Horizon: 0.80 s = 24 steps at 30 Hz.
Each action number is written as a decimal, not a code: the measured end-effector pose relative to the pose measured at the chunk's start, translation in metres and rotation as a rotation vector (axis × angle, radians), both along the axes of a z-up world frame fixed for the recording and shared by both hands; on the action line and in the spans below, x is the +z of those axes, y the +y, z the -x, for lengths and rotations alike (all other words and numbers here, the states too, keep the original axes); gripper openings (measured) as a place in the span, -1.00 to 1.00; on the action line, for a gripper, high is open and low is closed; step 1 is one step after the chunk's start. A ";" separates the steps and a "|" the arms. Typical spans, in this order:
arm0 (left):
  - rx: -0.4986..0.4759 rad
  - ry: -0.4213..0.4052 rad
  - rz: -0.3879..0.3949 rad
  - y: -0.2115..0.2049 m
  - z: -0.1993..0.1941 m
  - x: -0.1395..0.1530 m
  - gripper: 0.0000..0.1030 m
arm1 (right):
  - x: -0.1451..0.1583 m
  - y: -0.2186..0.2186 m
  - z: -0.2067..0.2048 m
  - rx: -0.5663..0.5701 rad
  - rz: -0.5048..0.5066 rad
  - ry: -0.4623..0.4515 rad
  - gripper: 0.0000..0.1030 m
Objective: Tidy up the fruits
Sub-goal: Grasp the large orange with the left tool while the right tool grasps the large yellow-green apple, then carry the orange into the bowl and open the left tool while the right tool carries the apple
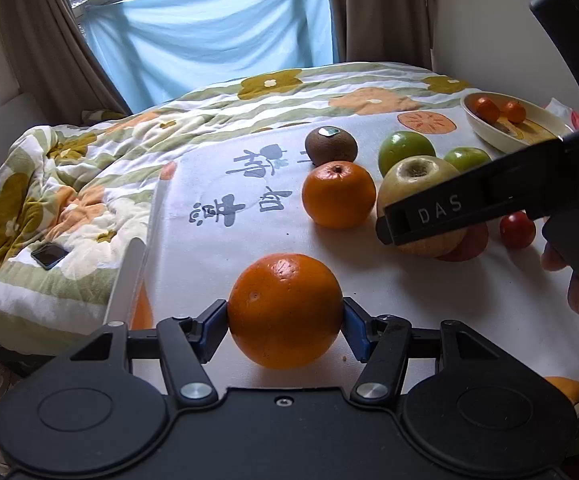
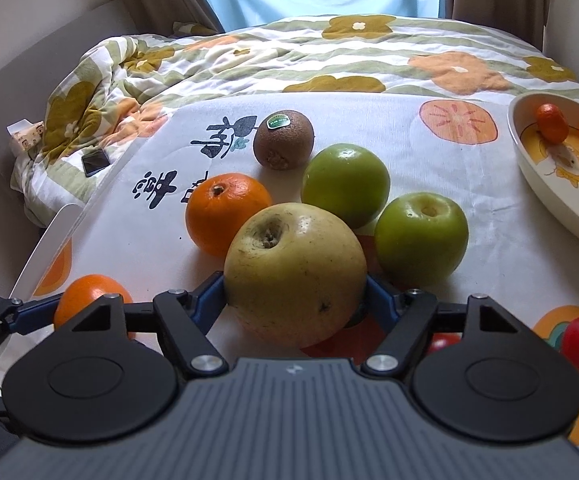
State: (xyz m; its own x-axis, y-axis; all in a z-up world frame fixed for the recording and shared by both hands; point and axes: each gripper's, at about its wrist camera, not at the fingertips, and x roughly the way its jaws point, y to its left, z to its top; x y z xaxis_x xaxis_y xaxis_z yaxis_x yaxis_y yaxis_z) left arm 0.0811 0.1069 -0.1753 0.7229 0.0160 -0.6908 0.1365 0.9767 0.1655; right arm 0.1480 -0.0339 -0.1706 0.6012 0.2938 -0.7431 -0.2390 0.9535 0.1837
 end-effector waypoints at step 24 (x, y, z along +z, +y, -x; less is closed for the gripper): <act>0.023 -0.130 0.005 -0.049 0.021 0.113 0.25 | 0.117 -0.110 0.036 -0.051 -0.078 -0.109 0.71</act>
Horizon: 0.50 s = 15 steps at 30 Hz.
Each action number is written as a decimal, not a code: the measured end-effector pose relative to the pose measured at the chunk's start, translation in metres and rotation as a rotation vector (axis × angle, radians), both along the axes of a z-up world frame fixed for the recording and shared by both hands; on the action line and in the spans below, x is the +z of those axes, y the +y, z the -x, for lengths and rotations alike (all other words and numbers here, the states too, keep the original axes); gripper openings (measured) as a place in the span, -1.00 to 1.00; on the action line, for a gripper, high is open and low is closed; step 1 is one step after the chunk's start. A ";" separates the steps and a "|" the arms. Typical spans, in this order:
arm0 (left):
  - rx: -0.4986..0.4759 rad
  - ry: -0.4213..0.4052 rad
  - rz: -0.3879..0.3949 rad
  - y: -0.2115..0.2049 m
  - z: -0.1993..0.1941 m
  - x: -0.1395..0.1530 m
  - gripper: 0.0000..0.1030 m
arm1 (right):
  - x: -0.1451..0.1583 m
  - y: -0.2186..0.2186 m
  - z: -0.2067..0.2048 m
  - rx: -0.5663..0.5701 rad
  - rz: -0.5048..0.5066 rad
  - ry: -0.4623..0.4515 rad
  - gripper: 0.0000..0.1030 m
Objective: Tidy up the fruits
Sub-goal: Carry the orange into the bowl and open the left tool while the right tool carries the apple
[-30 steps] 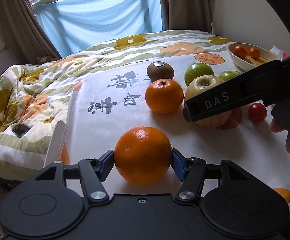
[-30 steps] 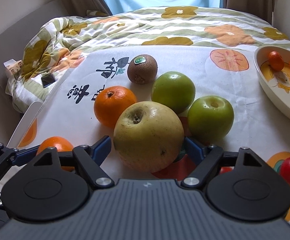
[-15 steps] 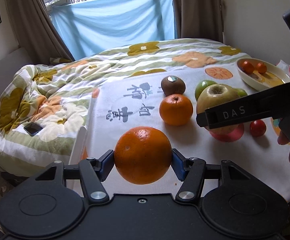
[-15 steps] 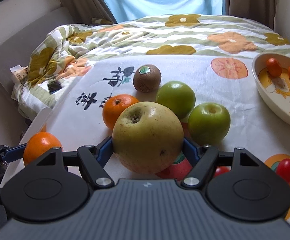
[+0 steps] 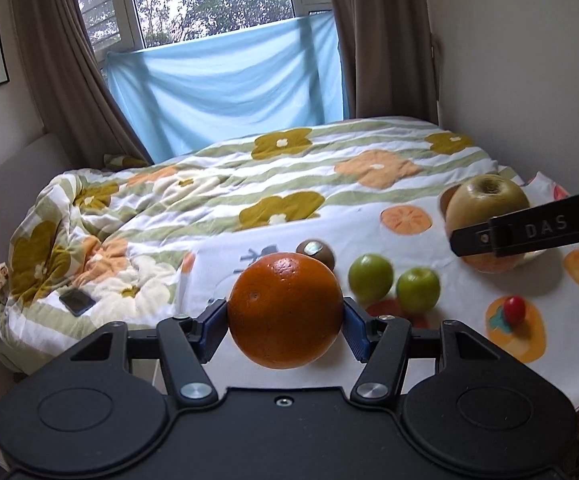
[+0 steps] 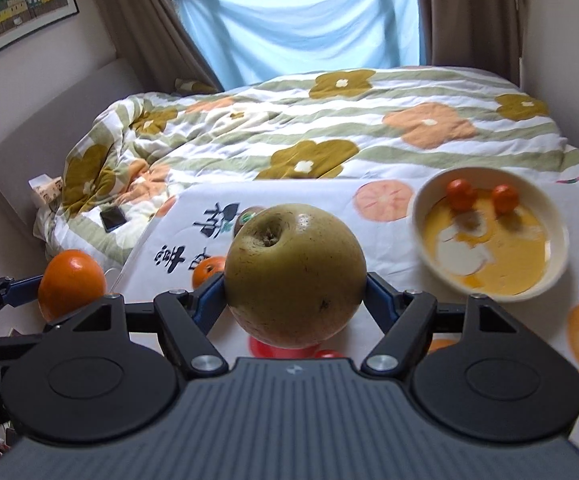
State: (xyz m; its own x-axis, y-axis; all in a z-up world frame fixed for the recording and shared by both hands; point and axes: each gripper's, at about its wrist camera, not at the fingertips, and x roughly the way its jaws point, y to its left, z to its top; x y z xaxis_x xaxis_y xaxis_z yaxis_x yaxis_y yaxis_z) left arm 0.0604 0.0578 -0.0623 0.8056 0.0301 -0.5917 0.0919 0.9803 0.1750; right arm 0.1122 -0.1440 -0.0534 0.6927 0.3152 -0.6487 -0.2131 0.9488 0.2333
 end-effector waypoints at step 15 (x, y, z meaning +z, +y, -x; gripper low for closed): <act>-0.069 0.018 0.096 -0.122 -0.040 0.012 0.25 | 0.017 -0.155 -0.022 -0.087 0.051 -0.021 0.71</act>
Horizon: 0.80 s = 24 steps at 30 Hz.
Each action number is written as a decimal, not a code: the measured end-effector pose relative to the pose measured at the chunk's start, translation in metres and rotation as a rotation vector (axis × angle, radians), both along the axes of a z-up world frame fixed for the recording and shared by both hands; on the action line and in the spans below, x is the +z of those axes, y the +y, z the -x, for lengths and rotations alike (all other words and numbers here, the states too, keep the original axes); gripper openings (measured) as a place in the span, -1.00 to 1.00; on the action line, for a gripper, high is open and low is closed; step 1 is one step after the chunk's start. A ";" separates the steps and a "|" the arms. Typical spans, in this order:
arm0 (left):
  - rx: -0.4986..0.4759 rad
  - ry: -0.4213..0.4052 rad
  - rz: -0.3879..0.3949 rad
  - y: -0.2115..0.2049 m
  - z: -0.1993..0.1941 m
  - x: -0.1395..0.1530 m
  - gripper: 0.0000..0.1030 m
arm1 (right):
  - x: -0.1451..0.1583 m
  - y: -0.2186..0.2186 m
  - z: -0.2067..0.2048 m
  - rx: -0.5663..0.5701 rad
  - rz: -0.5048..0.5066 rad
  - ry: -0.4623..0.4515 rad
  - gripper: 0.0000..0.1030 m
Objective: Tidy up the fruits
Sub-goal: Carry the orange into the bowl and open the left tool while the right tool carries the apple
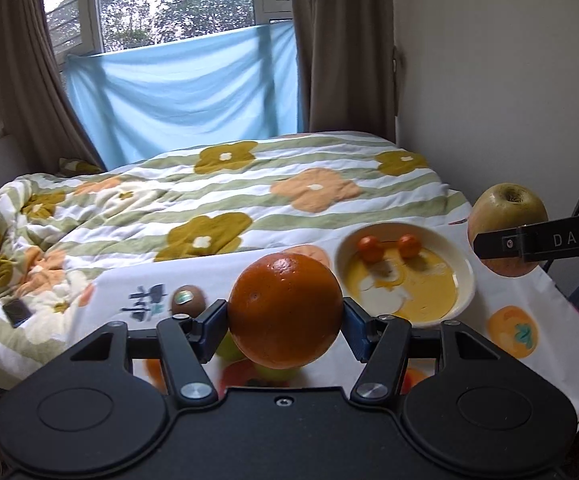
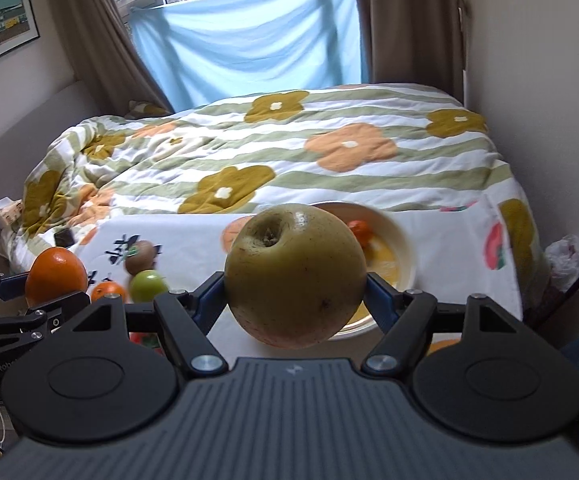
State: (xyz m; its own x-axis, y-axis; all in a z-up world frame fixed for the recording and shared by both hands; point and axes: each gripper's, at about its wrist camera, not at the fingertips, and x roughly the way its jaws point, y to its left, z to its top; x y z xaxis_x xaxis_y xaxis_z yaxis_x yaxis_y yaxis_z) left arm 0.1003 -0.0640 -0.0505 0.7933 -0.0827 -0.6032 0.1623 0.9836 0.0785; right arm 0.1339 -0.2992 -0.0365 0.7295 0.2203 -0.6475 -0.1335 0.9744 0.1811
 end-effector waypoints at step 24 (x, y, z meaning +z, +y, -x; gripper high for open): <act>-0.179 0.136 -0.128 -0.143 -0.107 -0.092 0.25 | -0.058 -0.096 -0.092 -0.040 -0.016 0.074 0.71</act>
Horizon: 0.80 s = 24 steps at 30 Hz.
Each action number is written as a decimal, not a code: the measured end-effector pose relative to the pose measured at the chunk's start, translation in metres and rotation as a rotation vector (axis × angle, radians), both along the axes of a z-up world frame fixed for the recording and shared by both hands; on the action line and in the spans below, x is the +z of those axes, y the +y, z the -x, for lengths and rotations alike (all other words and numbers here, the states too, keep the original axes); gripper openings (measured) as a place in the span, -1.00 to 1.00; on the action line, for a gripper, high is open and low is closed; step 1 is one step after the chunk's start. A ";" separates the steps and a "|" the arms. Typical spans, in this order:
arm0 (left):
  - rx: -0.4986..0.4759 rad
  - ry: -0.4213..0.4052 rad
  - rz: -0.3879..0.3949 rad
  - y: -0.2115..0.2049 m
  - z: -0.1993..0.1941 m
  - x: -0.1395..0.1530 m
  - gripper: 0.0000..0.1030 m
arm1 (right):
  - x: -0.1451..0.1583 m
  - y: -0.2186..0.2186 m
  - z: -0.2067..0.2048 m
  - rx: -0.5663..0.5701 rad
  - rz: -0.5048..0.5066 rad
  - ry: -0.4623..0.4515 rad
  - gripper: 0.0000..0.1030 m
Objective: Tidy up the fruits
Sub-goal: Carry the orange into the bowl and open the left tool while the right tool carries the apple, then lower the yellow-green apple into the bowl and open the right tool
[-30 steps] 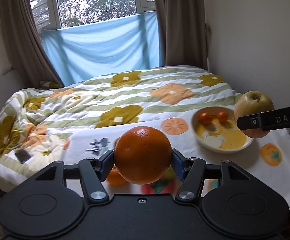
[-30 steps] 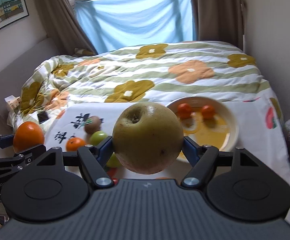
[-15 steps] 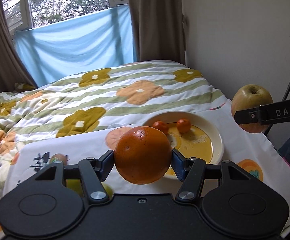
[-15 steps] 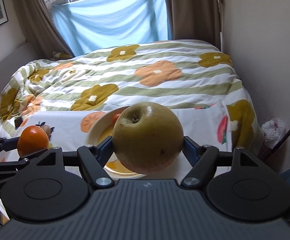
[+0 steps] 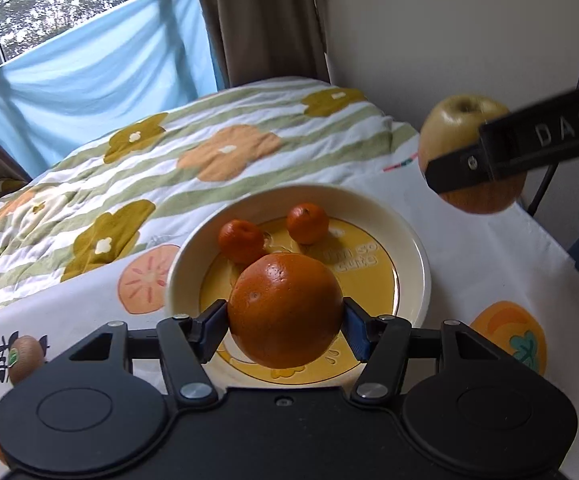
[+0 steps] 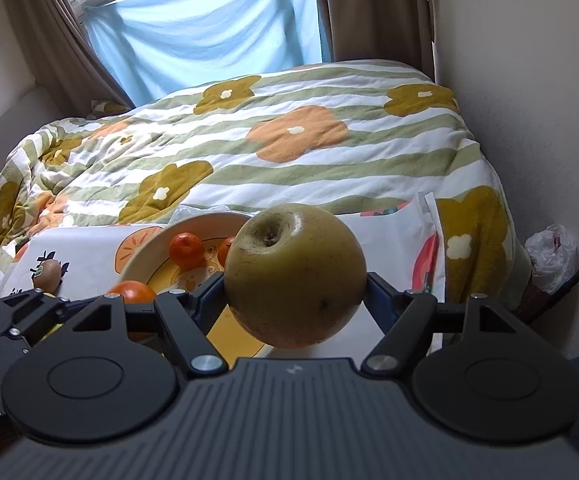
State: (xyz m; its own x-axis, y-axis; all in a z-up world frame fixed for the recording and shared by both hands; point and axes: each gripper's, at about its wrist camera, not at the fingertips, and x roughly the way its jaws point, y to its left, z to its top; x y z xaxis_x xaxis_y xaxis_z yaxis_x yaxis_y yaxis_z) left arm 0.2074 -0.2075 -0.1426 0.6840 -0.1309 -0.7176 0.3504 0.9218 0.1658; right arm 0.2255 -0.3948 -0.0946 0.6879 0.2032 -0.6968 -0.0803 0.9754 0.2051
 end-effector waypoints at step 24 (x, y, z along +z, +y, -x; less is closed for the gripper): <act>0.058 0.004 0.060 0.020 0.005 0.012 0.82 | -0.024 0.020 -0.027 0.071 -0.031 0.052 0.71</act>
